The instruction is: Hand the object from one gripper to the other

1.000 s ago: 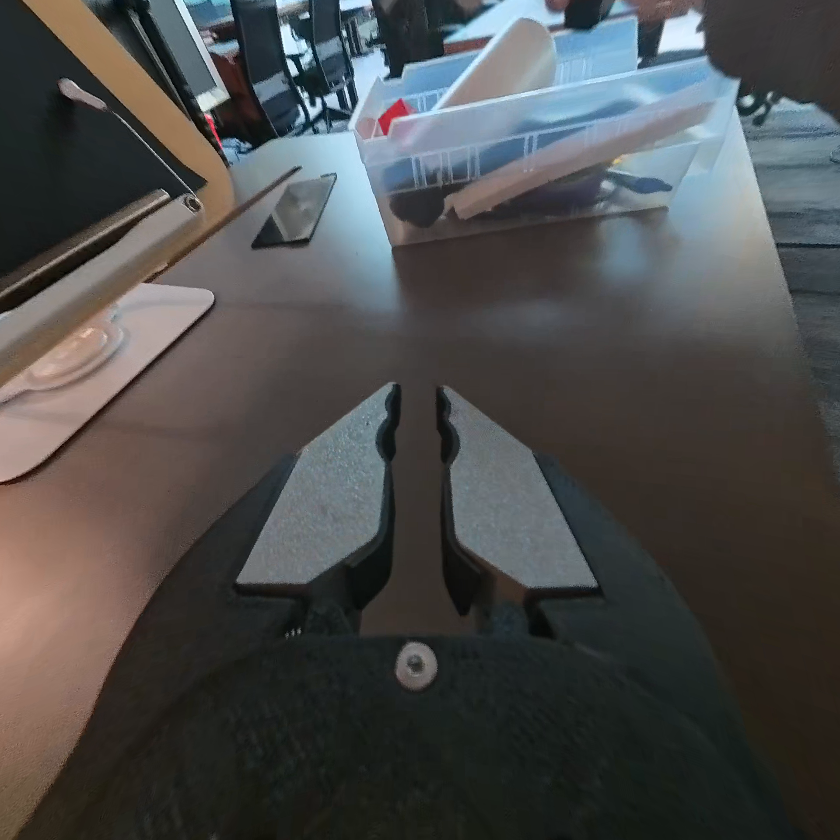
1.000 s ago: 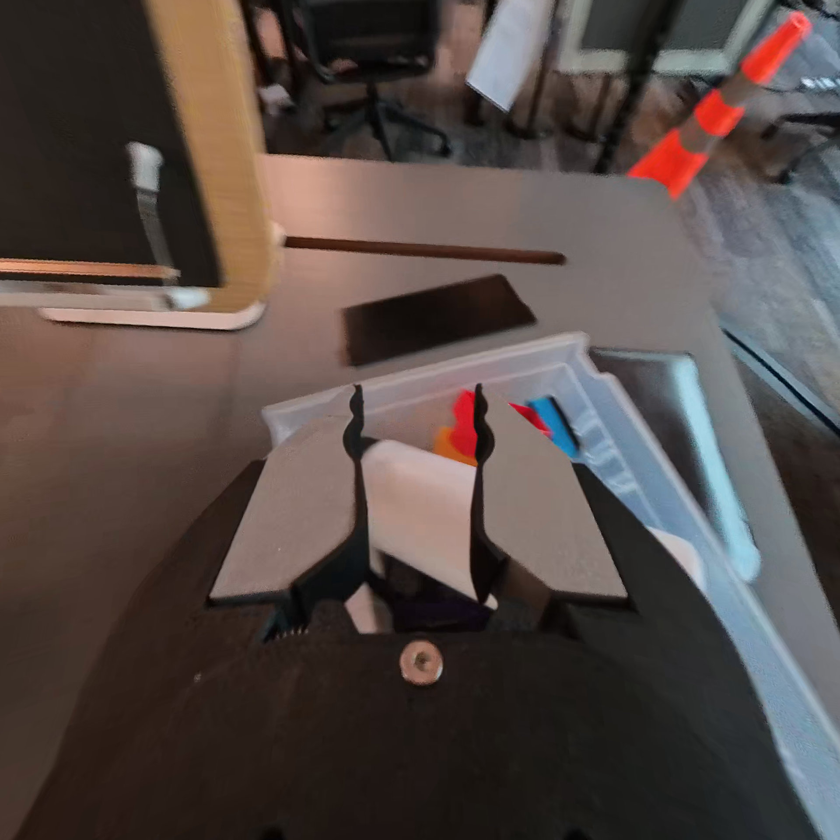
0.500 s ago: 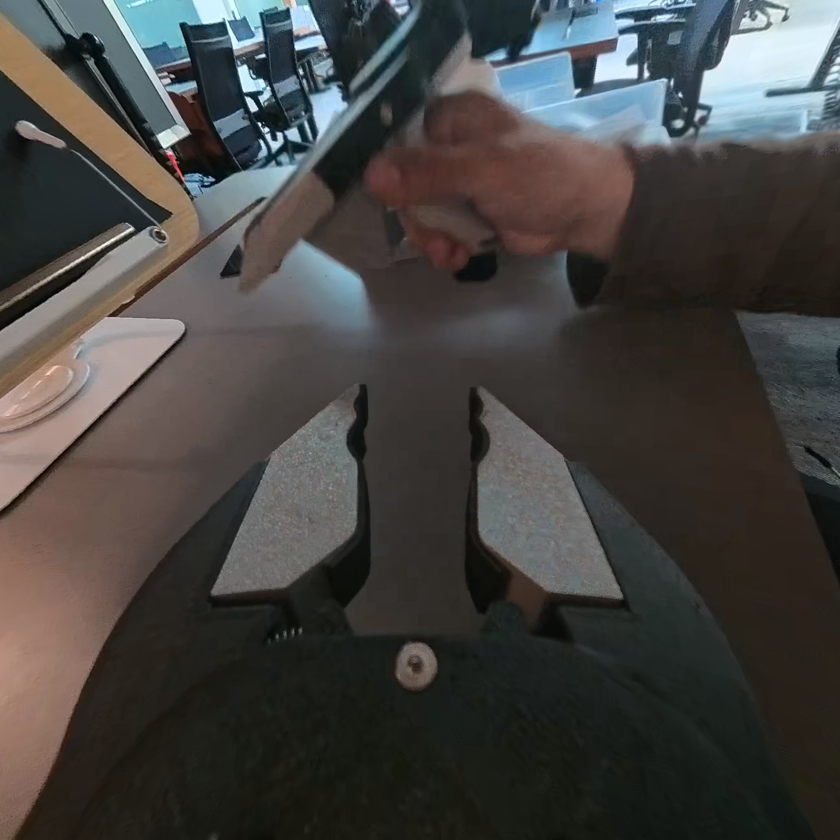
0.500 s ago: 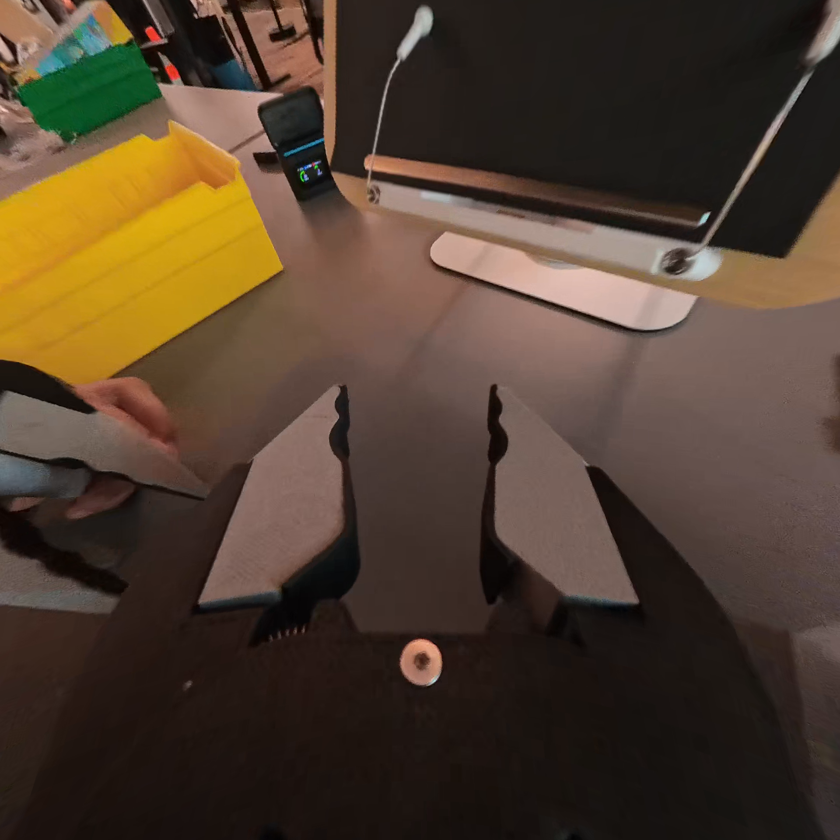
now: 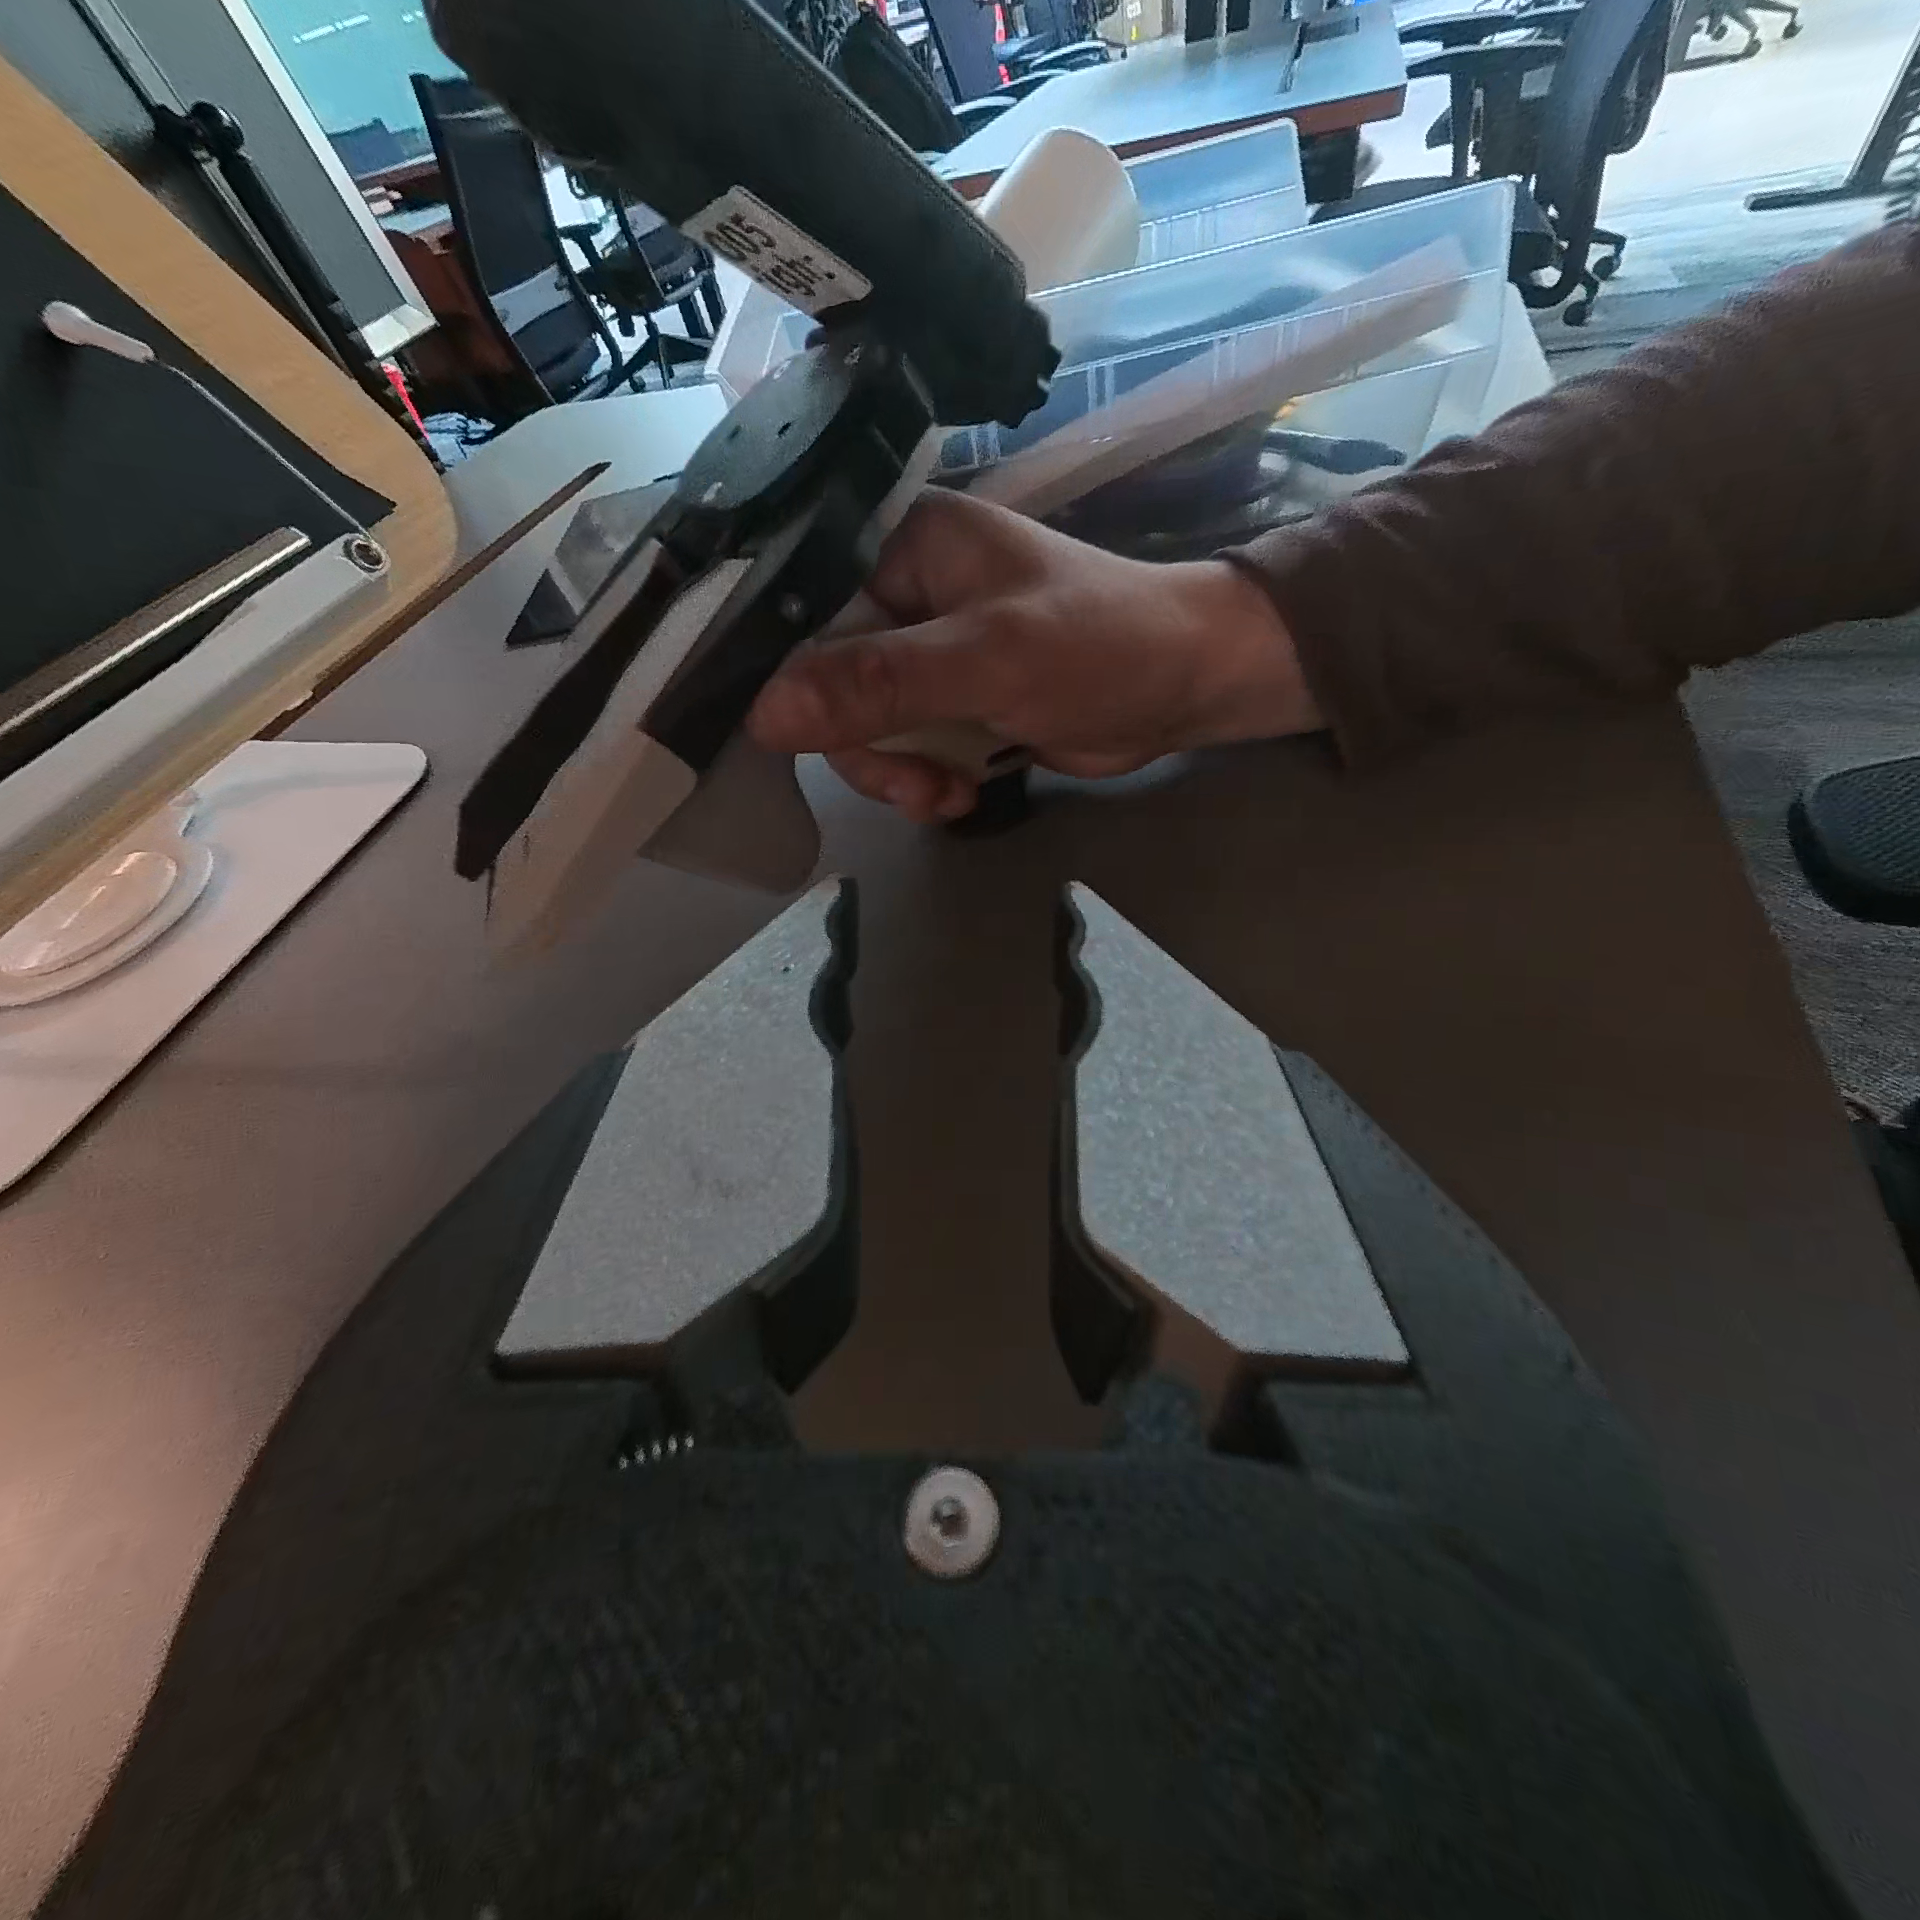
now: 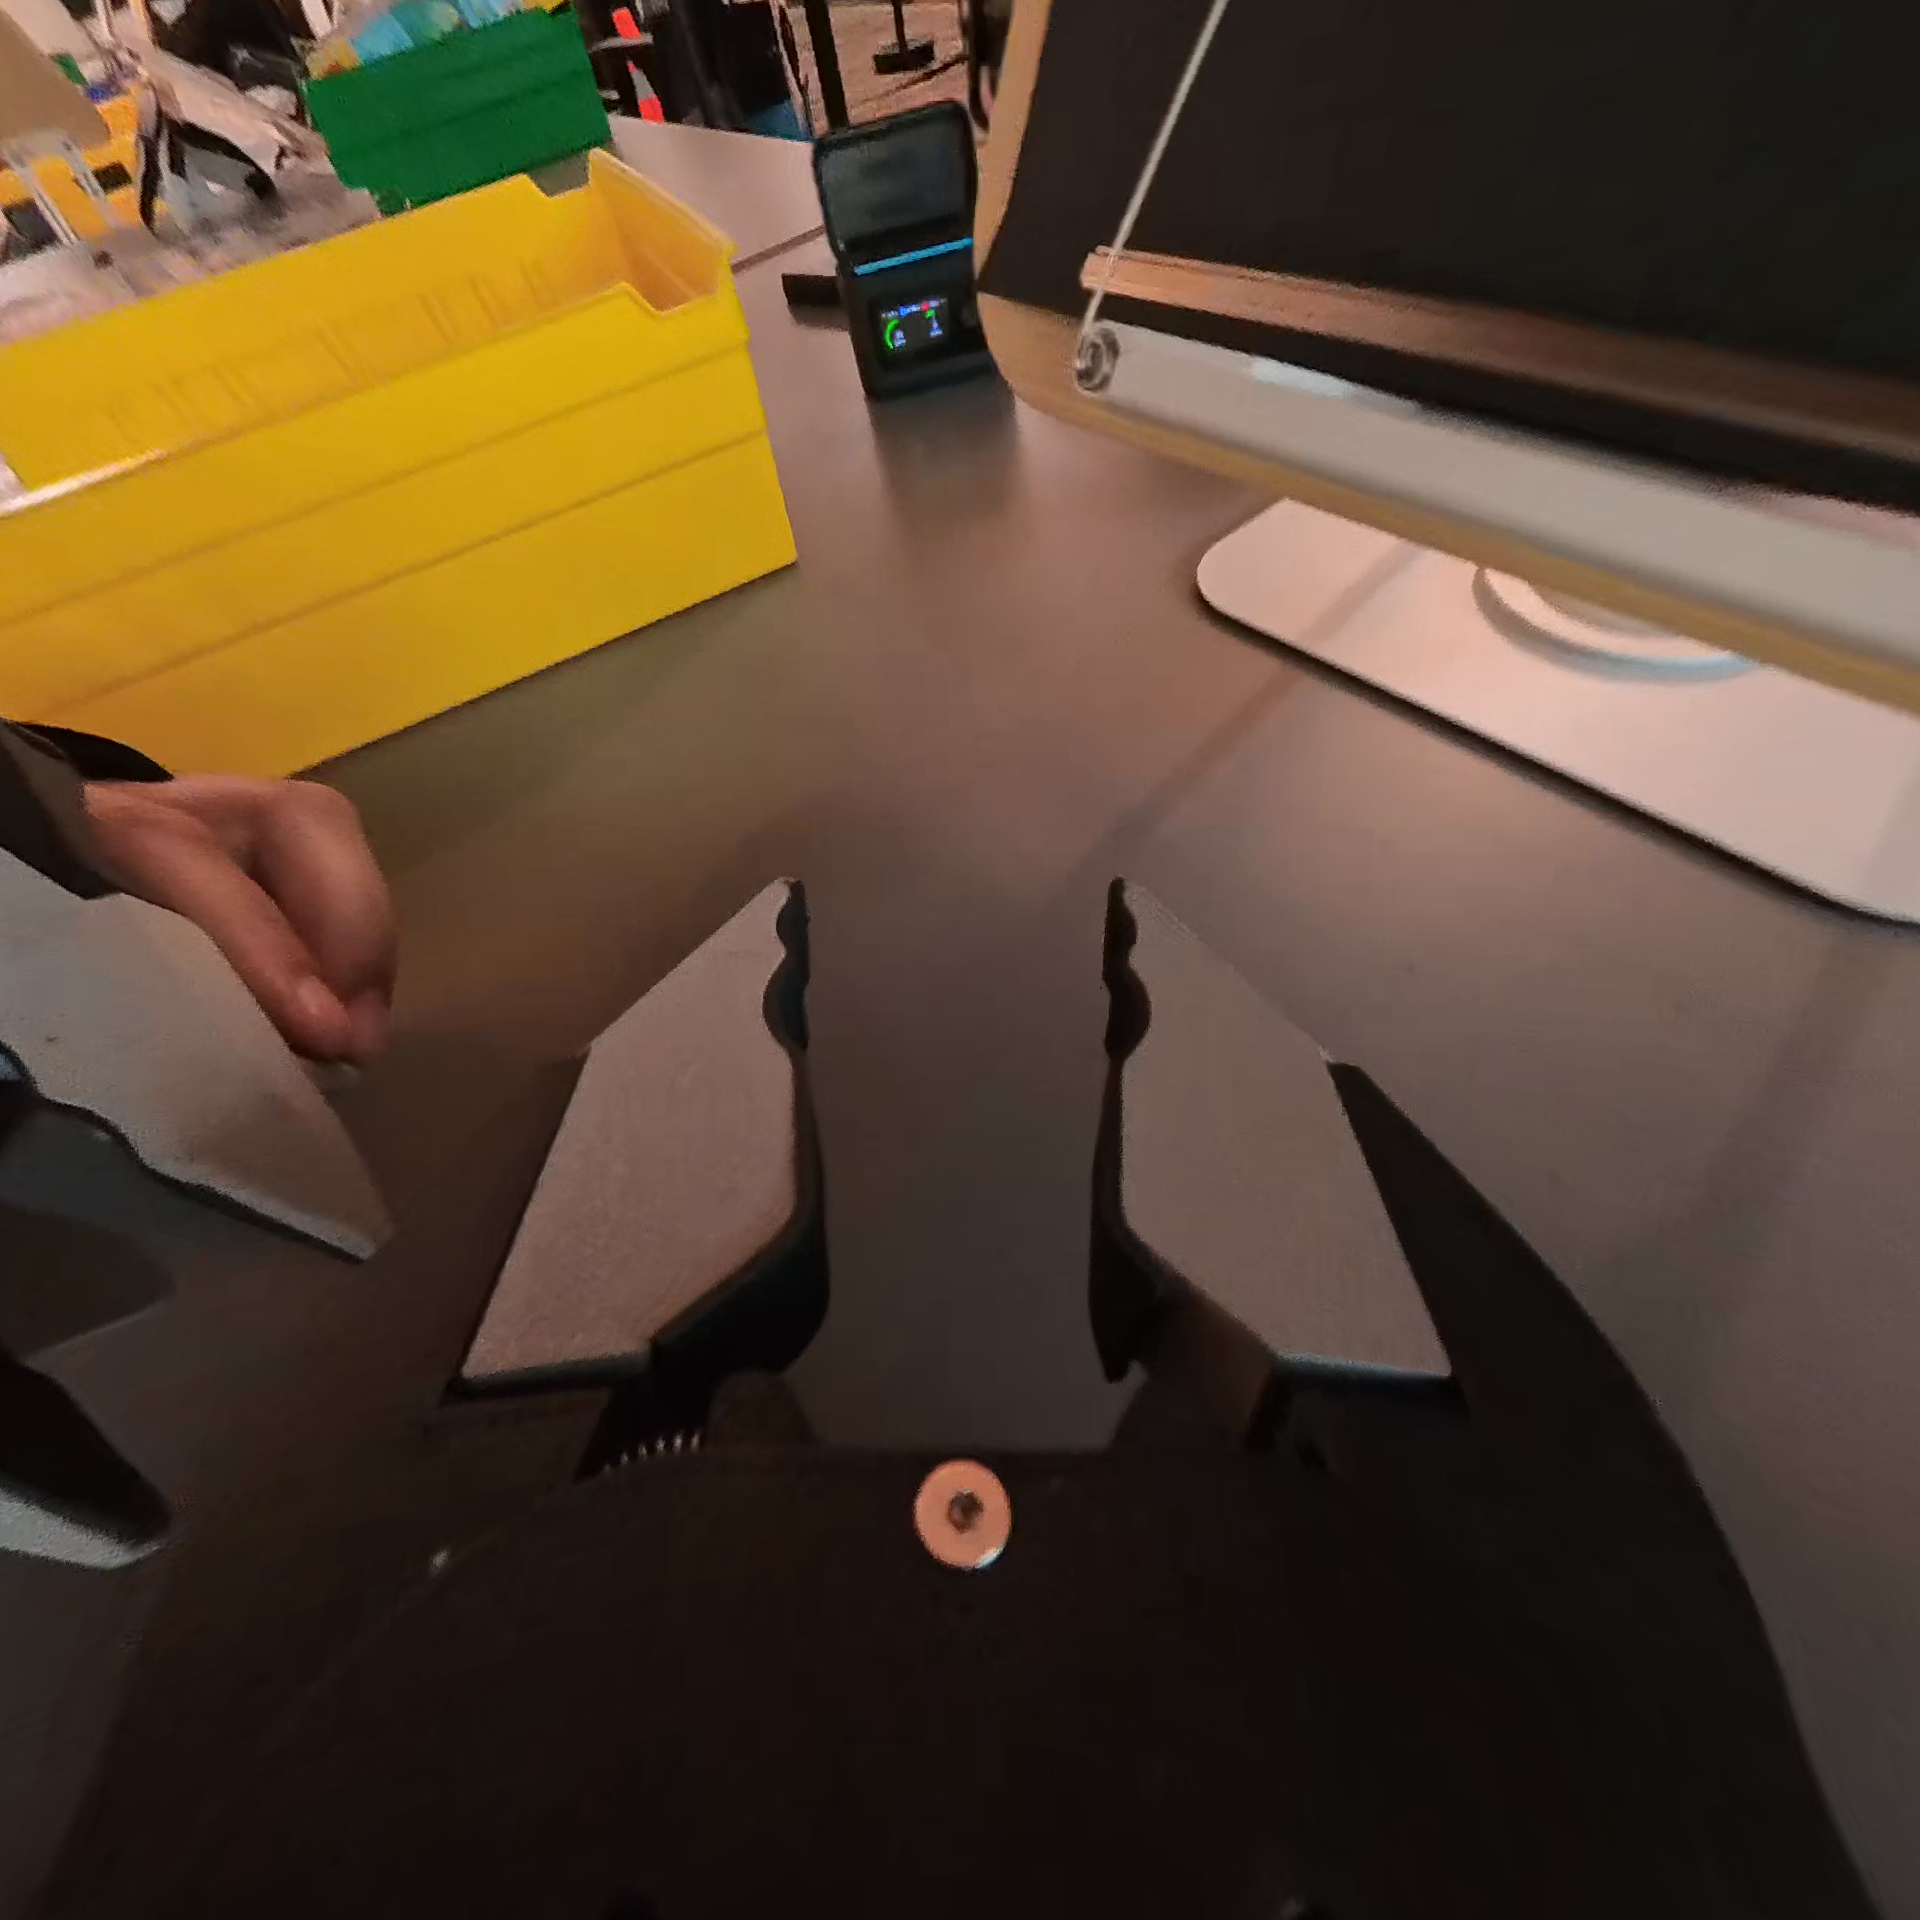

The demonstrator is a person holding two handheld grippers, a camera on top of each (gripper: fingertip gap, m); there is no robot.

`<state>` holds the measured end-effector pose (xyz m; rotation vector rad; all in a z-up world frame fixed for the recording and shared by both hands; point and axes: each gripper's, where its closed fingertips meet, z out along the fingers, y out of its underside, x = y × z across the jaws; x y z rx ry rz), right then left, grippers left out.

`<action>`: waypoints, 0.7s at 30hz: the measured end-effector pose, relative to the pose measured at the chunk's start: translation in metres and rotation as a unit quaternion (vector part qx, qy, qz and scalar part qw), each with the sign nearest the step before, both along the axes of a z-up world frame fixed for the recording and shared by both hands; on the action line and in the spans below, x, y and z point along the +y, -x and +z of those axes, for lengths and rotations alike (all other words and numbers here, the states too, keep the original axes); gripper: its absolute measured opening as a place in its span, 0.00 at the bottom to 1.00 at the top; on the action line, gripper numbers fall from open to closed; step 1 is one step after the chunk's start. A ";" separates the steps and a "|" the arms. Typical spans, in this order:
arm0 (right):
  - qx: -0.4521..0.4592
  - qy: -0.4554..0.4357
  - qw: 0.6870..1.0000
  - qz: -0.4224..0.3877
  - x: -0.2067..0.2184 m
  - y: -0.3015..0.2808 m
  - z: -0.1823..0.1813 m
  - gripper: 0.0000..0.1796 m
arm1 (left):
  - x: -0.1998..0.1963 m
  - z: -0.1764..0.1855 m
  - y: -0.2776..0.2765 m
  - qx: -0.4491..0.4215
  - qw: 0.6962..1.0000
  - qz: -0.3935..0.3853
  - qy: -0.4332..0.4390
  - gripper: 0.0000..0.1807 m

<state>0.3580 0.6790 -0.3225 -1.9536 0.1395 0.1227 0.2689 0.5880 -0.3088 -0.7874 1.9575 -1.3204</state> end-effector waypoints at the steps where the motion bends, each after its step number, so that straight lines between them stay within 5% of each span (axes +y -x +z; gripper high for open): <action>1: -0.012 0.000 1.000 0.005 0.003 0.001 0.000 0.30 | 0.000 0.001 0.000 -0.002 1.000 0.000 0.001 0.18; 21: -0.012 -0.016 0.999 0.033 -0.001 0.027 0.005 0.29 | -0.004 0.009 0.041 0.004 0.997 -0.050 0.059 0.10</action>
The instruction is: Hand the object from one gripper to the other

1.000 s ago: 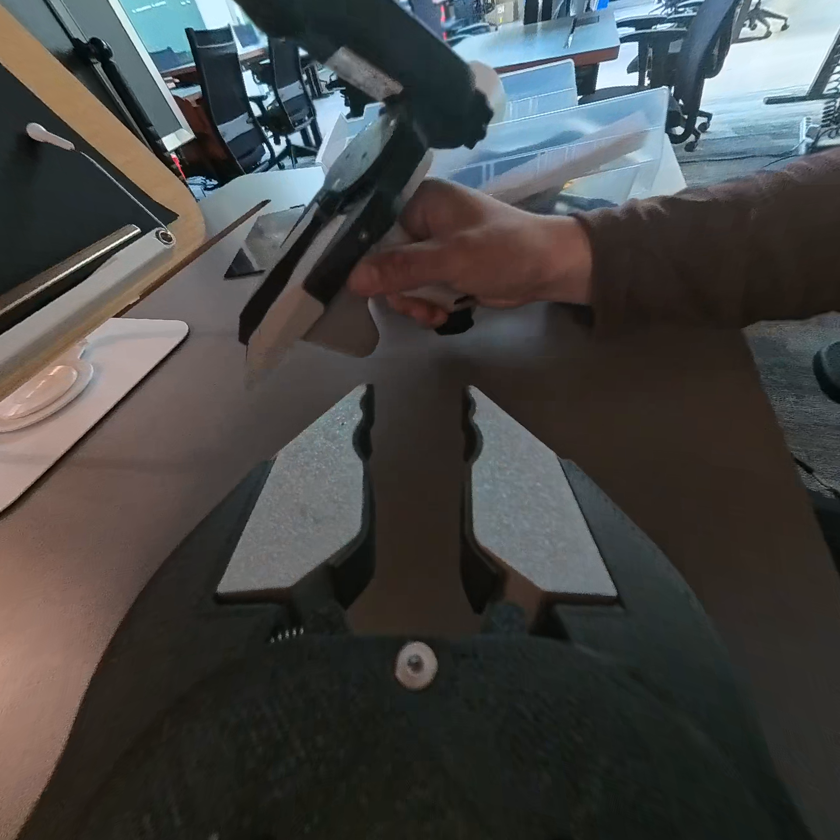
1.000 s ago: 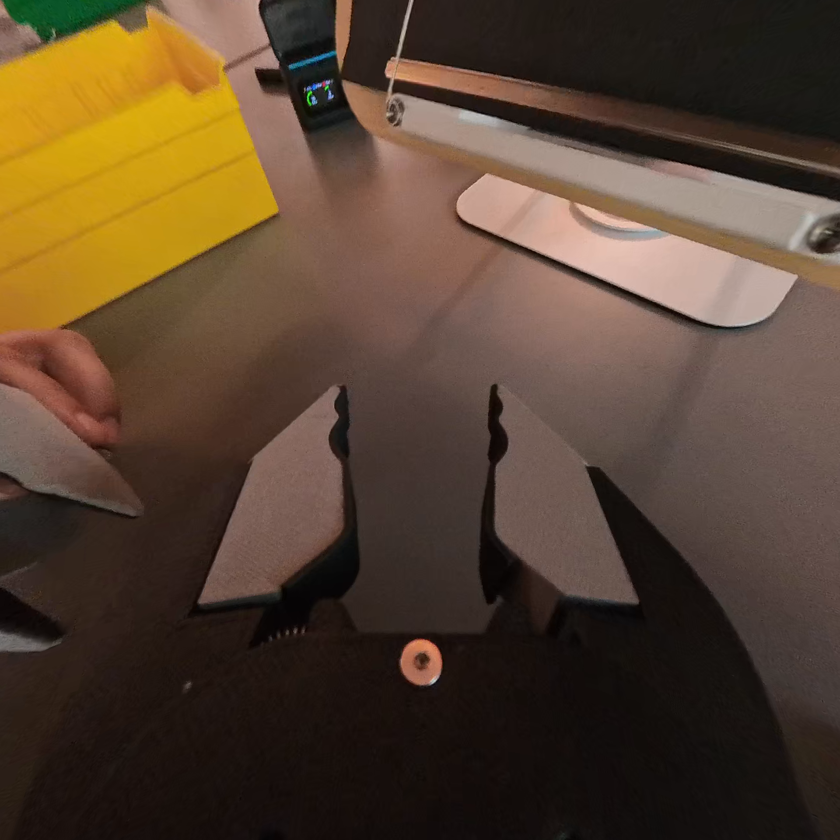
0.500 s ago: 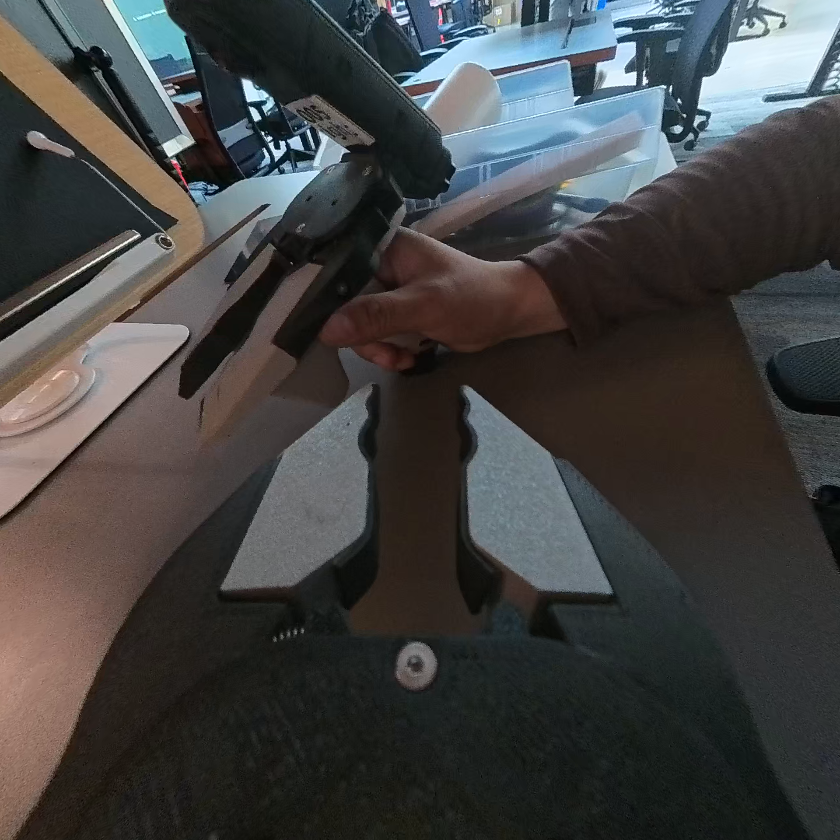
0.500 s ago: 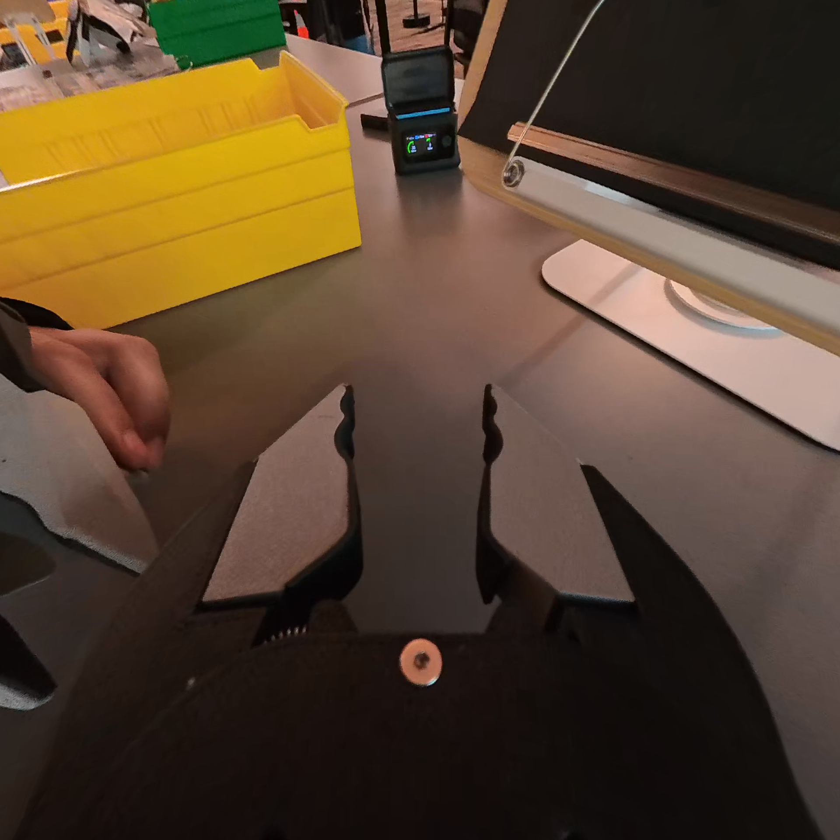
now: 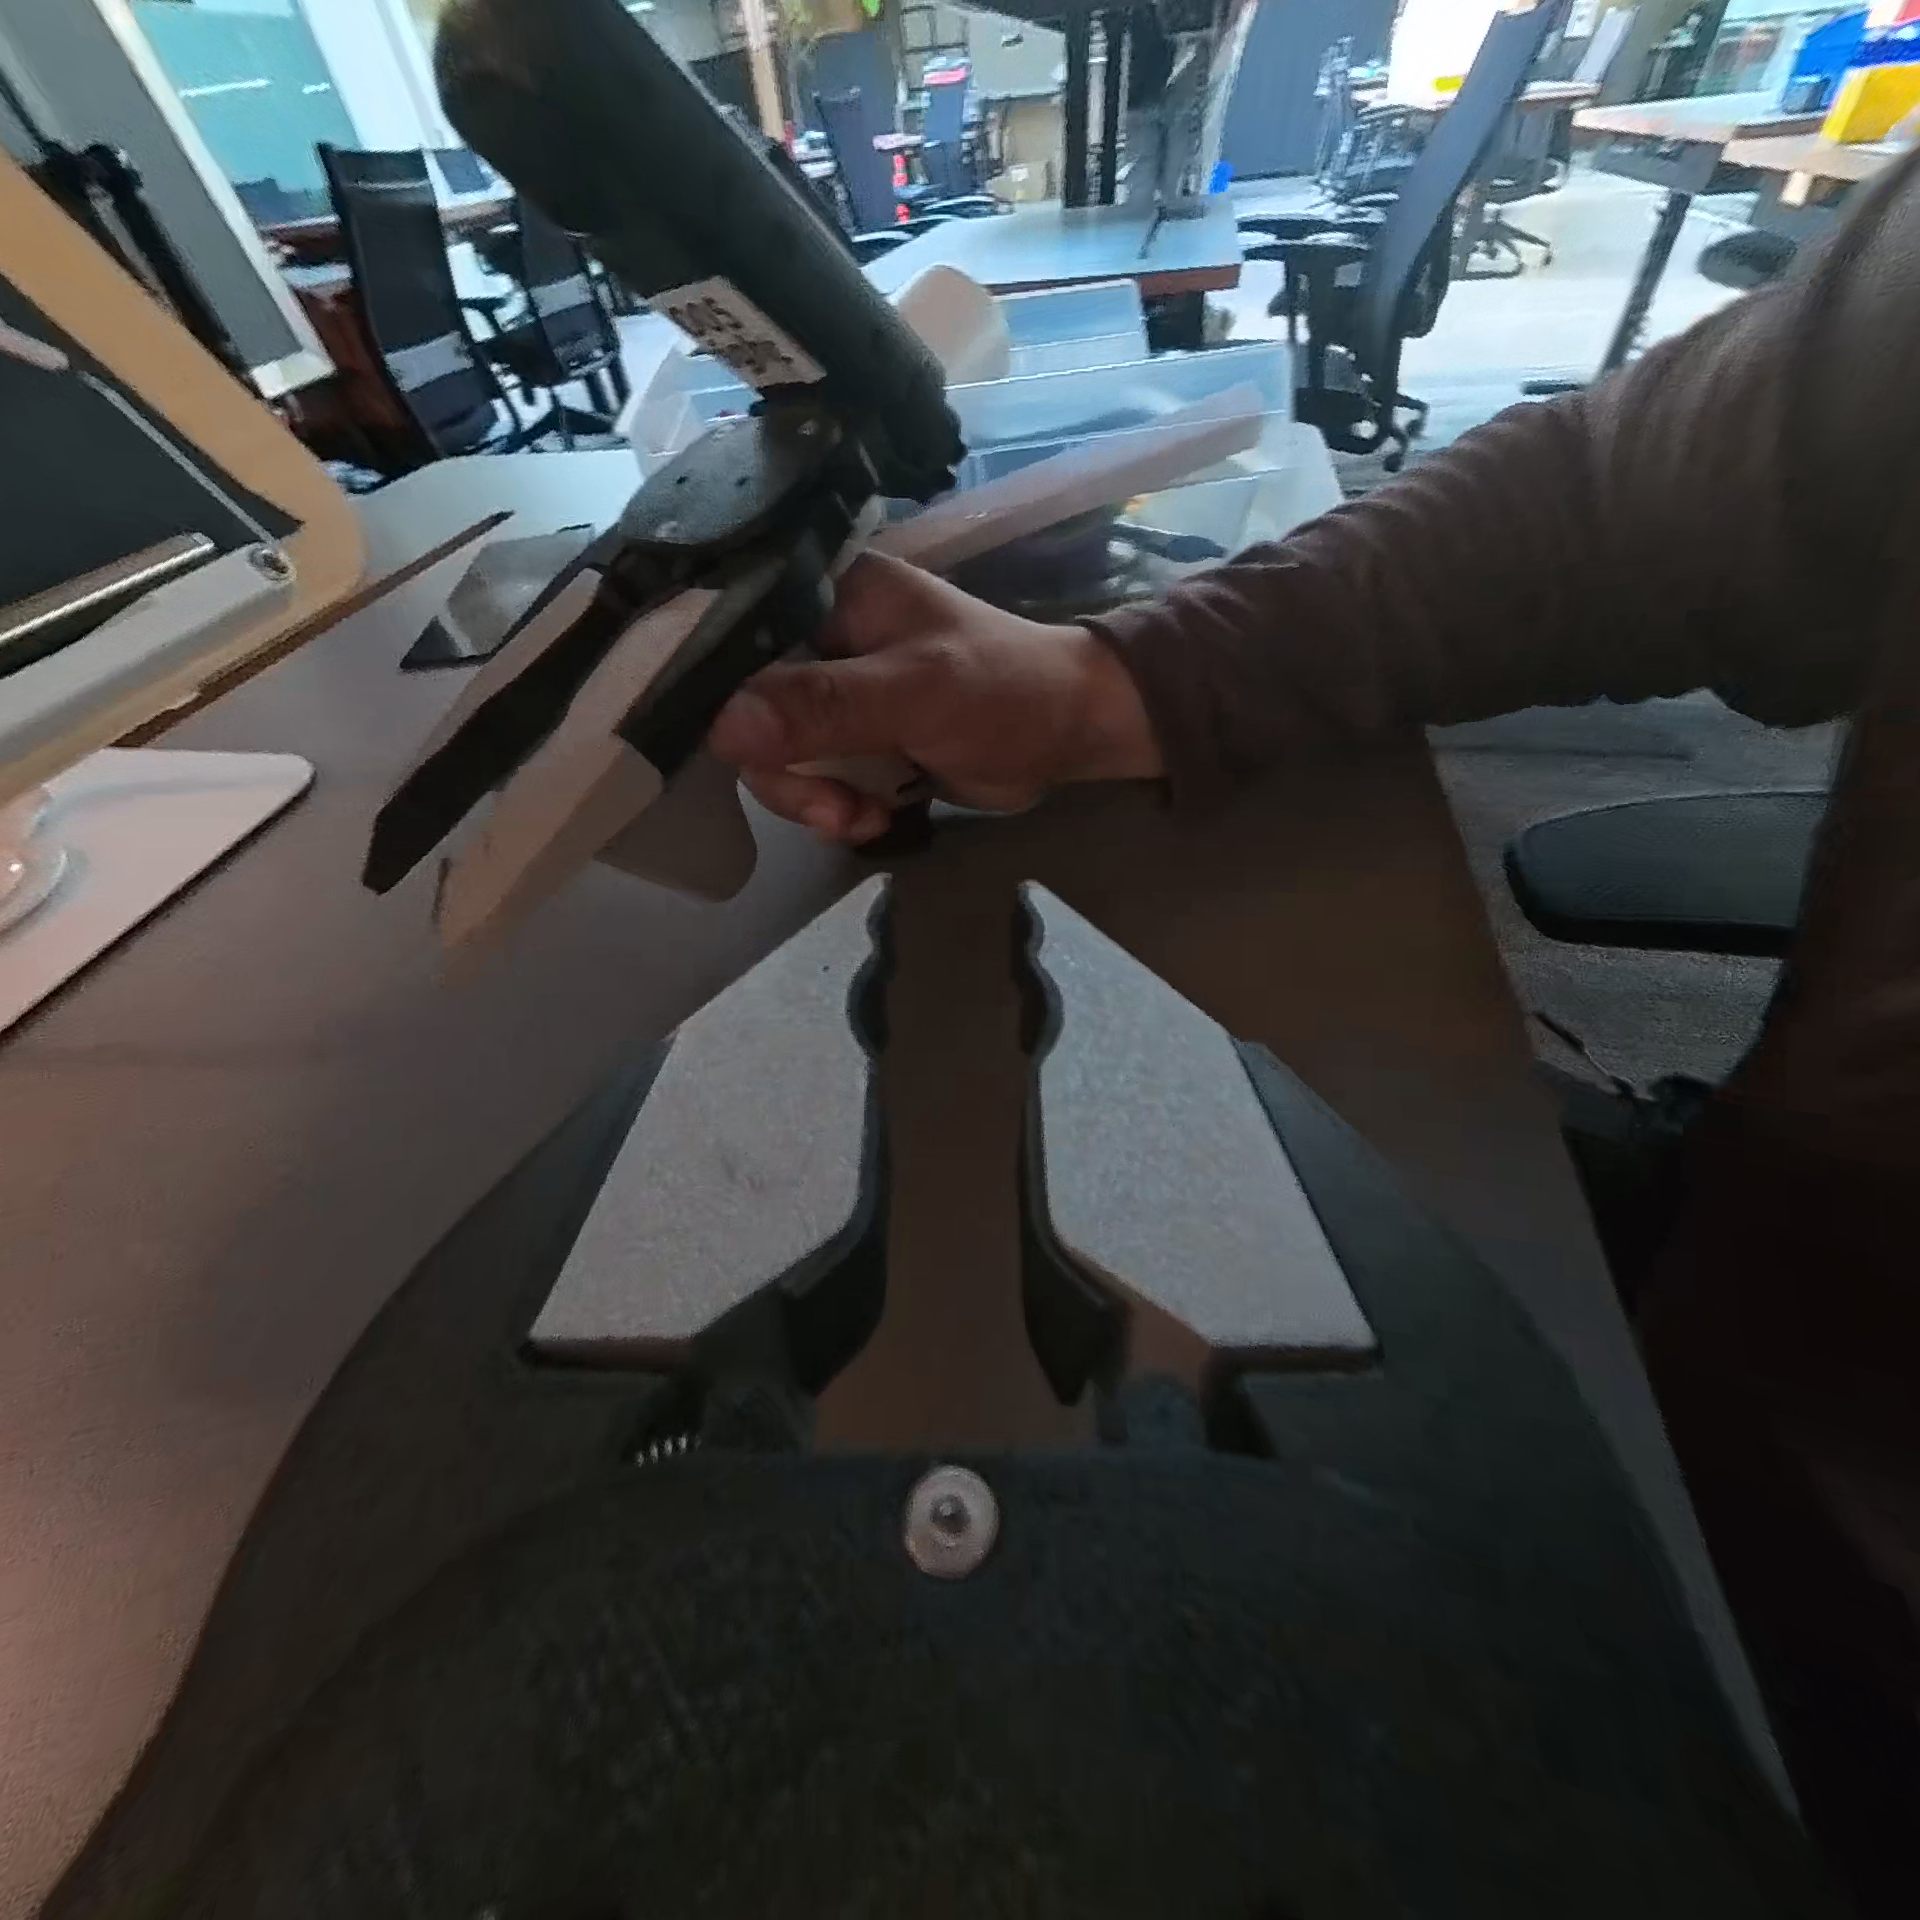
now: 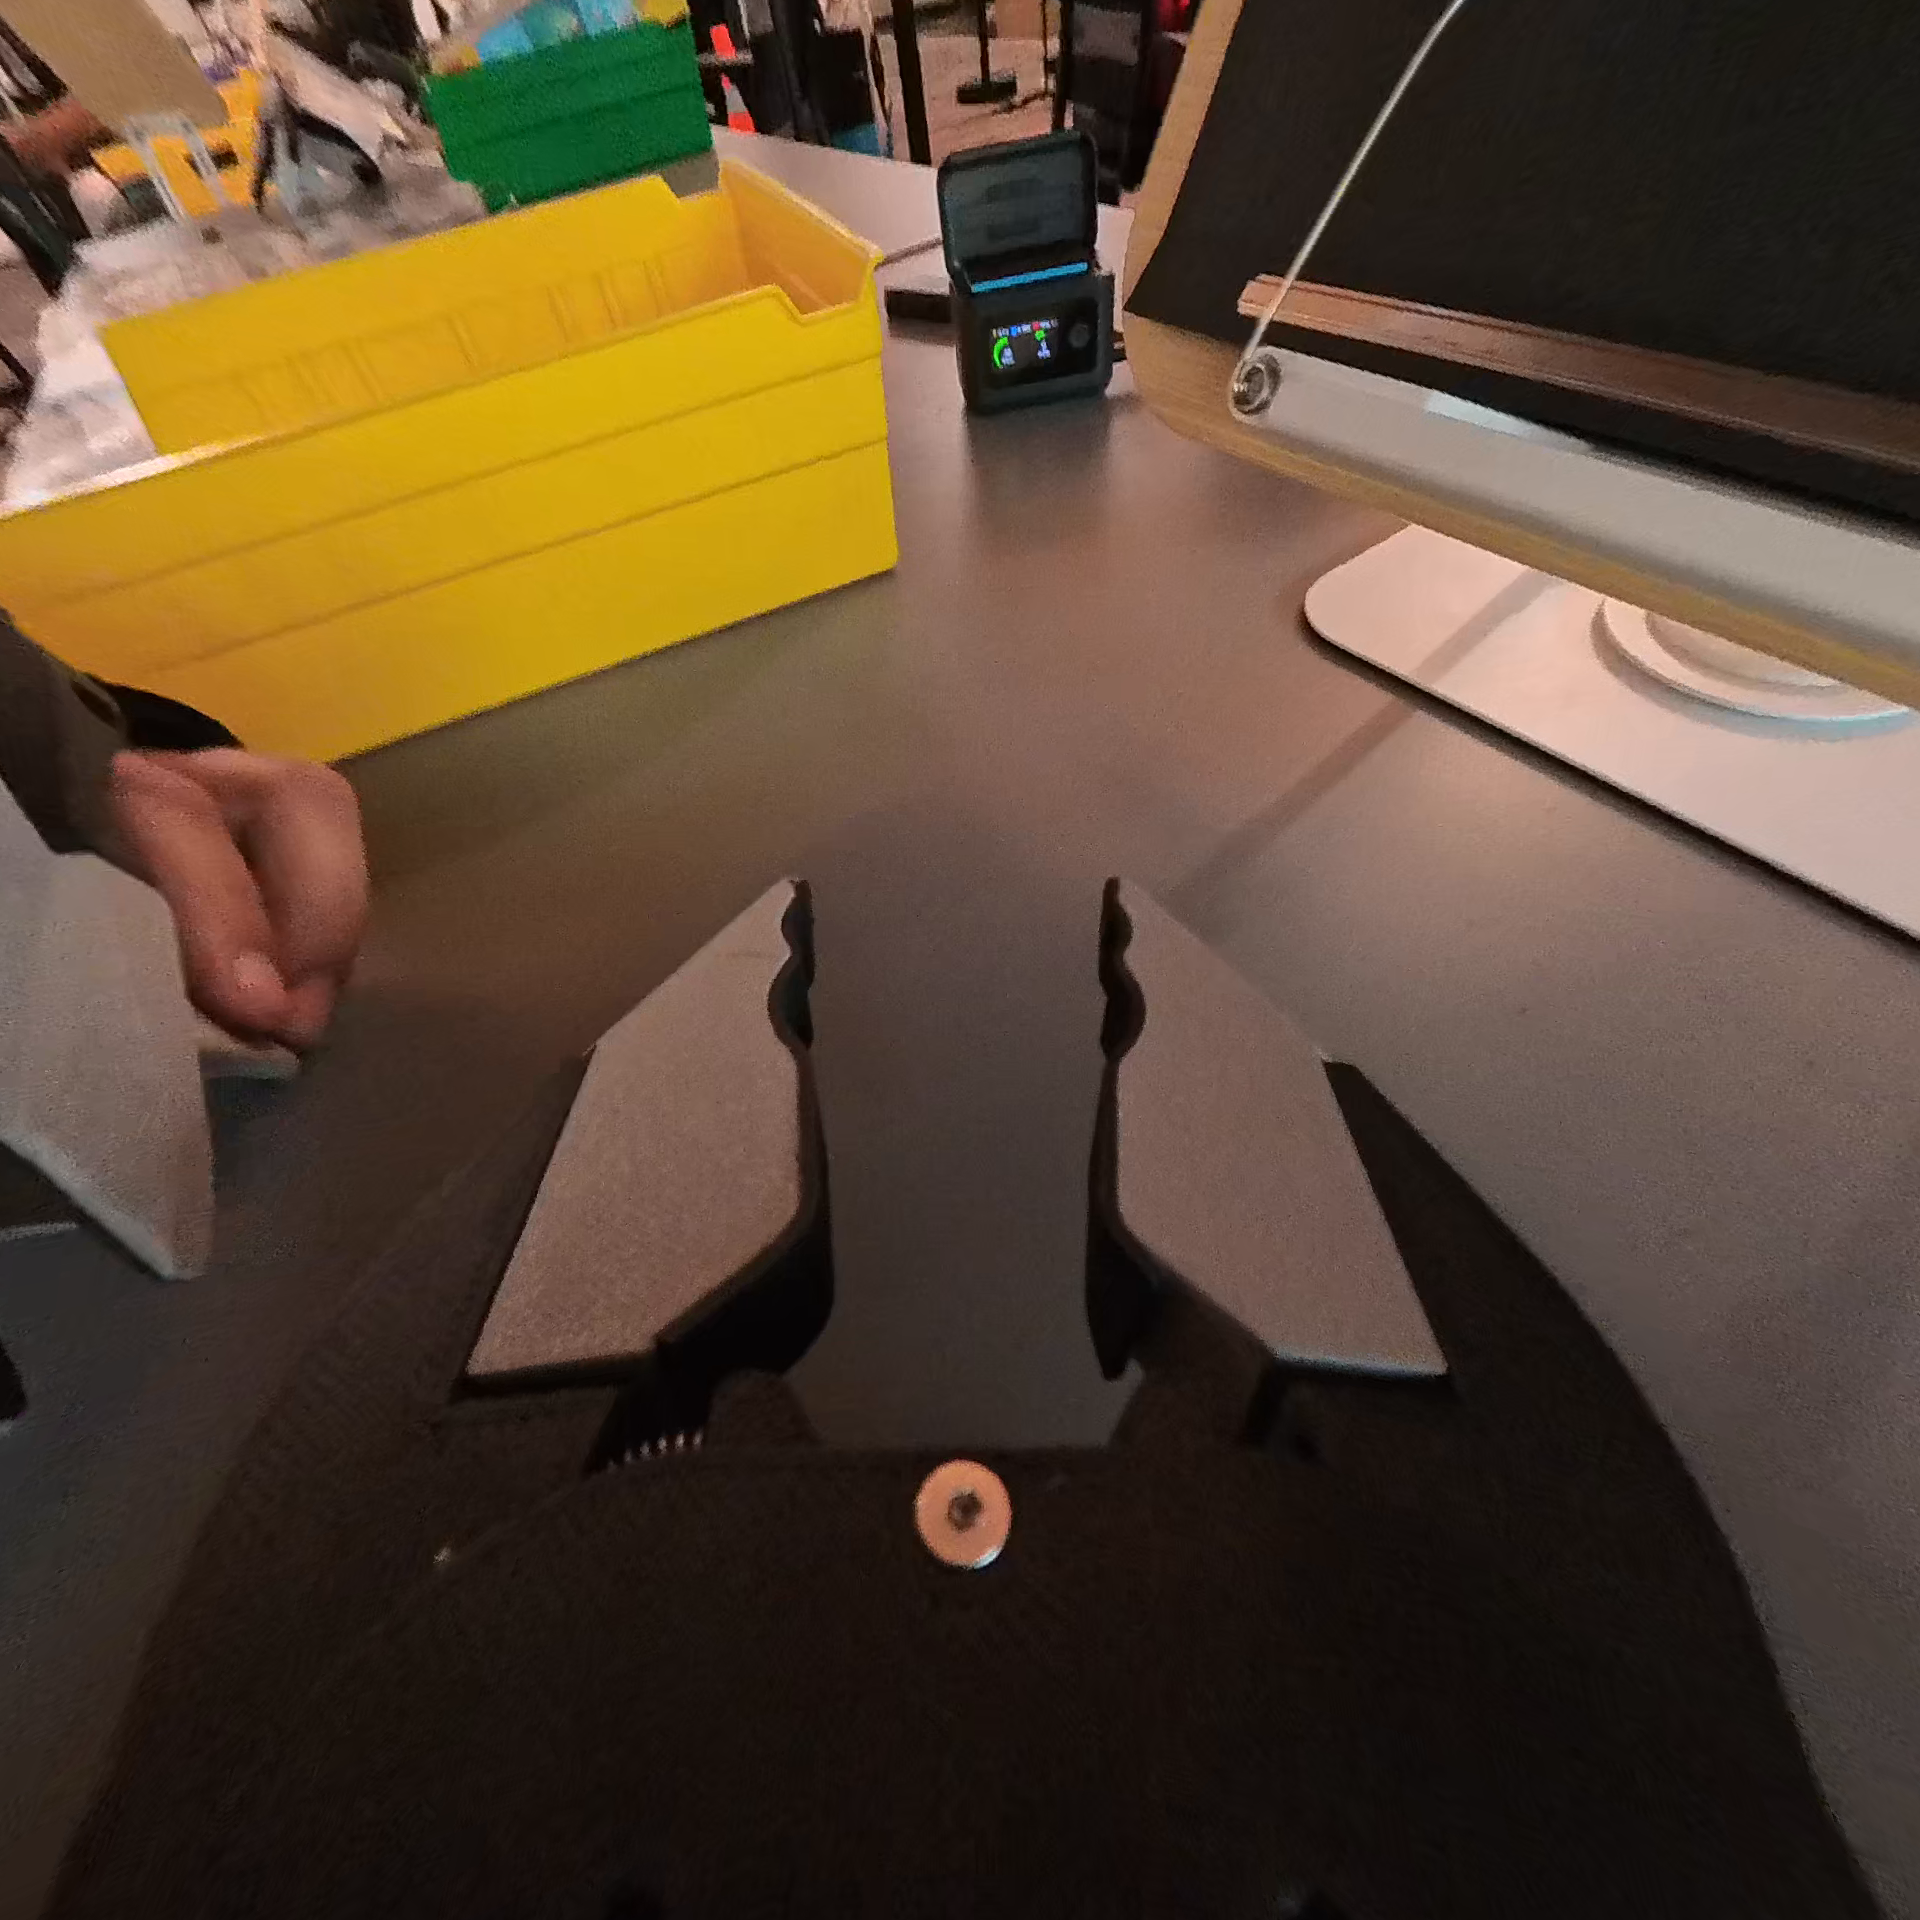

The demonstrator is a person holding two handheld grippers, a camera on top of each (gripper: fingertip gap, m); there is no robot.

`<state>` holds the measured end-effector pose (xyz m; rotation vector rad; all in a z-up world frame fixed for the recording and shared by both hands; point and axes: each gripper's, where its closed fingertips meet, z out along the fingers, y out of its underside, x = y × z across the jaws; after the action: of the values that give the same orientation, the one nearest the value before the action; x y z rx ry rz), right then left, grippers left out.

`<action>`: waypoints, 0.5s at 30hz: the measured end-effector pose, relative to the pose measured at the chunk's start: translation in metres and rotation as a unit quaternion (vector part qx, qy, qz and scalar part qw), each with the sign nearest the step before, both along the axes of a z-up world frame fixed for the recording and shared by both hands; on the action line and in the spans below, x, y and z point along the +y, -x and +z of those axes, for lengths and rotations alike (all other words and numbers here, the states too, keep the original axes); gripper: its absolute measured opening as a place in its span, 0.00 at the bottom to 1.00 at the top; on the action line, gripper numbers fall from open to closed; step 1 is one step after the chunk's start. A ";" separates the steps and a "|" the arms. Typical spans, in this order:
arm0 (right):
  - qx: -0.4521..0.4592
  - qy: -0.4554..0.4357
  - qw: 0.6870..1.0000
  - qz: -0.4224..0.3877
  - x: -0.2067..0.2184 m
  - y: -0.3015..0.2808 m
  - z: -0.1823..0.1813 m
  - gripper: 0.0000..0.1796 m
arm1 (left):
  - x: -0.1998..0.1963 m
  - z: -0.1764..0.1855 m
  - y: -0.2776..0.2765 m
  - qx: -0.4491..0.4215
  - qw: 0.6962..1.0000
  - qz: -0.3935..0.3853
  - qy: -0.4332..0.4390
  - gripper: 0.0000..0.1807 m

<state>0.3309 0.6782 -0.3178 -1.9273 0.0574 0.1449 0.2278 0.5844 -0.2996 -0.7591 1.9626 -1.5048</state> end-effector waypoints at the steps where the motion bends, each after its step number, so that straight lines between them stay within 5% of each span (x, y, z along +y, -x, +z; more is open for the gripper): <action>1: 0.005 -0.009 1.000 0.004 -0.001 0.002 0.002 0.29 | -0.003 -0.001 0.003 0.002 1.000 -0.011 -0.003 0.10; 15: -0.036 -0.015 0.999 -0.001 0.003 0.007 0.004 0.29 | -0.009 -0.009 0.007 0.033 0.999 -0.038 -0.012 0.14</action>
<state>0.3243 0.6809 -0.3137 -1.9016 0.0083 0.0742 0.2212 0.5754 -0.3090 -0.7398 2.0764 -1.5155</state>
